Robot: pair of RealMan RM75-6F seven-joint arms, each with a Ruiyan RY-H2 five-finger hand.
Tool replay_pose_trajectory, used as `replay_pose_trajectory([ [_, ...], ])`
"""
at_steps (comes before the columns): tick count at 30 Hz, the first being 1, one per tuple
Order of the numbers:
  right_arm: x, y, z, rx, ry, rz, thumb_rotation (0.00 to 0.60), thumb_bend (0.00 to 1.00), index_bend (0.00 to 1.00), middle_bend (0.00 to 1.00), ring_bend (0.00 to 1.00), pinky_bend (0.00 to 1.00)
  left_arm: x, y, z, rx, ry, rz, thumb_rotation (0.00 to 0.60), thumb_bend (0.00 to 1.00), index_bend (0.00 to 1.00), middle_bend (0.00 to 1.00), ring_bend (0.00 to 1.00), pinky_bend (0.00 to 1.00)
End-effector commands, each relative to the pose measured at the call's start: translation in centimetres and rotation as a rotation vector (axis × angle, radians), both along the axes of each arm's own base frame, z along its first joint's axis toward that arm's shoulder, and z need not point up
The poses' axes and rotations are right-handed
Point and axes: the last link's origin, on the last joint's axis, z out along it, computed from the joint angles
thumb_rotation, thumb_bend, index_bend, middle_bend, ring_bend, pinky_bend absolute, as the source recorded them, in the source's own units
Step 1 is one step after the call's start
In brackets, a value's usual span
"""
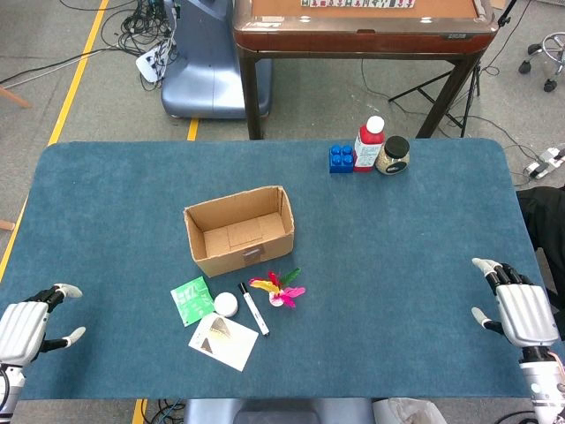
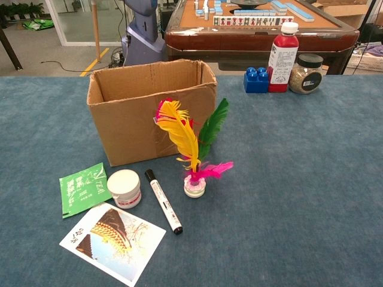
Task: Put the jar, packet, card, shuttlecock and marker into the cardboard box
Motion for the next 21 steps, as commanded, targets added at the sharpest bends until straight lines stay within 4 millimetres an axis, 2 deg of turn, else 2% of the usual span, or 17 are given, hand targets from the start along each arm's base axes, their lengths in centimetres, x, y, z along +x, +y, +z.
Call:
replay_pose_trajectory([
  [1, 0.0, -0.2, -0.1, 0.007, 0.0, -0.002, 0.6, 0.19, 0.18, 0.23, 0.19, 0.39, -0.1, -0.1, 0.1, 0.003, -0.001, 0.003, 0.6, 0.13, 0.38, 0.35, 0.39, 0.53],
  [10, 0.4, -0.3, 0.2, 0.005, -0.005, 0.008, 0.6, 0.19, 0.18, 0.24, 0.19, 0.39, 0.4, -0.4, 0.7, 0.023, -0.017, 0.009, 0.6, 0.13, 0.39, 0.35, 0.39, 0.53],
  [14, 0.4, -0.1, 0.5, -0.006, -0.004, 0.007, 0.6, 0.19, 0.18, 0.25, 0.19, 0.39, 1.4, -0.9, 0.8, 0.009, -0.032, -0.001, 0.6, 0.13, 0.39, 0.36, 0.39, 0.53],
  [21, 0.9, 0.6, 1.9, -0.057, -0.013, 0.017, 0.6, 0.19, 0.18, 0.26, 0.2, 0.39, 3.9, -1.5, -0.3, -0.093, -0.068, -0.04, 0.6, 0.13, 0.35, 0.36, 0.39, 0.54],
])
